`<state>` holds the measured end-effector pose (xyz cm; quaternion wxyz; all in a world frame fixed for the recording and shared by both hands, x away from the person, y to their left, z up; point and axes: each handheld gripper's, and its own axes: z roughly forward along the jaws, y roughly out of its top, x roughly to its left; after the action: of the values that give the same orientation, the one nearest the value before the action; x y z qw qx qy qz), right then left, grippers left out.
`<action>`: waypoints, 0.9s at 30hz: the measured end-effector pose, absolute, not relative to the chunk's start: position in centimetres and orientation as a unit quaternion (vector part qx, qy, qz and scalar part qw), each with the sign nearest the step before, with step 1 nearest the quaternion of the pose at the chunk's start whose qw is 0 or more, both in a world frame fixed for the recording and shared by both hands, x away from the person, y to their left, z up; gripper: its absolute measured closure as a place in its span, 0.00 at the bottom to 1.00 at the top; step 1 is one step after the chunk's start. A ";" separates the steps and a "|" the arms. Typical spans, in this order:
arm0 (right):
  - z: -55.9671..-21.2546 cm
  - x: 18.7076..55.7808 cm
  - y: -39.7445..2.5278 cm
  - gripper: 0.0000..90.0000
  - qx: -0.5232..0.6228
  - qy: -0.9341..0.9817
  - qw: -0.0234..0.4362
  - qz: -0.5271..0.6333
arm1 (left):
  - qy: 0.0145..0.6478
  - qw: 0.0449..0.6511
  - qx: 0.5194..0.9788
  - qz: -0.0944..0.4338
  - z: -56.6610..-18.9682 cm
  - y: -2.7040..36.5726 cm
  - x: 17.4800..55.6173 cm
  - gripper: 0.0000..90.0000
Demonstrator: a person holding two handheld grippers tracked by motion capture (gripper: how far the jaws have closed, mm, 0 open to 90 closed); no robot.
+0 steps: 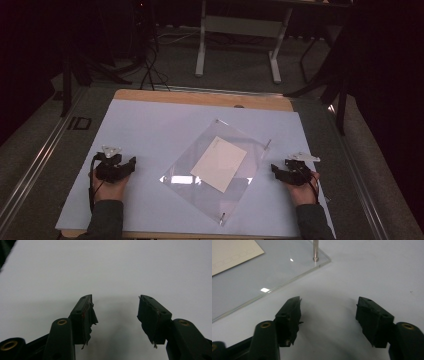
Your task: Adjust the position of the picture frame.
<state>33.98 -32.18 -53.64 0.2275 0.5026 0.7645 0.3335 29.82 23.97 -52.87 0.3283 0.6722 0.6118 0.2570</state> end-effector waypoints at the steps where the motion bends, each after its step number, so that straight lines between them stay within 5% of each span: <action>1: -53.6 34.0 -32.2 0.42 0.501 0.765 0.229 0.334 | 0.604 0.337 0.677 0.252 -52.8 23.8 29.8 0.51; 19: -53.6 34.1 -31.6 0.47 0.485 0.773 0.228 0.338 | 0.510 0.391 0.734 0.221 -51.6 21.4 28.6 0.54; 27: -53.2 34.3 -31.5 0.58 0.481 0.770 0.229 0.350 | 0.472 0.409 0.752 0.208 -50.9 20.0 27.8 0.56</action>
<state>34.26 -31.52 -53.20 0.2292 0.4811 0.7702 0.3505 27.84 19.98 -50.85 0.4094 0.7524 0.4723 0.2079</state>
